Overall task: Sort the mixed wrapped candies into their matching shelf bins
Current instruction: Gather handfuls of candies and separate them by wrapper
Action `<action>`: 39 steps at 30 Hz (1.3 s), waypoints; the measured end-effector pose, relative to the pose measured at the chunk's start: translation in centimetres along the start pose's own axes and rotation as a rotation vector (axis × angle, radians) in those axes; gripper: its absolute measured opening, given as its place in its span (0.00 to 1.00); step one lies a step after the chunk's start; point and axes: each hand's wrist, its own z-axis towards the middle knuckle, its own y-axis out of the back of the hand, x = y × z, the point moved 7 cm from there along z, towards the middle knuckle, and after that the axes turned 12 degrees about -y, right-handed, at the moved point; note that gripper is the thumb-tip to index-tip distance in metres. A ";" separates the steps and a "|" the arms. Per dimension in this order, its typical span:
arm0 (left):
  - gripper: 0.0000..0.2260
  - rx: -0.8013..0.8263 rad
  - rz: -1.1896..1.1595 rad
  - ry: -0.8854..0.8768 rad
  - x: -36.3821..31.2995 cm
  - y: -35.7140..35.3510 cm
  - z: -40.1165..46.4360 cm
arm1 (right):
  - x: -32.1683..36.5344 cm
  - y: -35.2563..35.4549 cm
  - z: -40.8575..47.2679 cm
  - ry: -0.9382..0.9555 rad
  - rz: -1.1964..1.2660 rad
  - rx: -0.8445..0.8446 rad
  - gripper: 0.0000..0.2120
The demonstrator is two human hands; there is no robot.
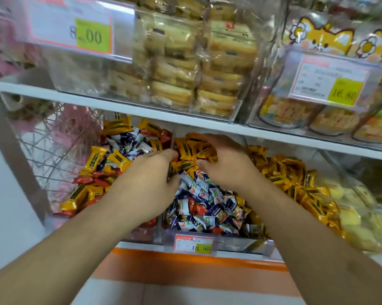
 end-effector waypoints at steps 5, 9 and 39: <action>0.19 -0.015 0.014 -0.037 0.2 -0.2 0.2 | 0.6 -2.8 3.9 -0.039 -0.127 0.118 0.37; 0.13 -0.015 0.018 -0.045 0.4 -0.1 0.5 | 1.9 -2.8 4.5 -0.025 -0.154 0.124 0.36; 0.05 -0.125 -0.588 -0.062 -3.7 -2.0 0.9 | -4.6 3.9 -8.3 -0.145 0.764 0.062 0.17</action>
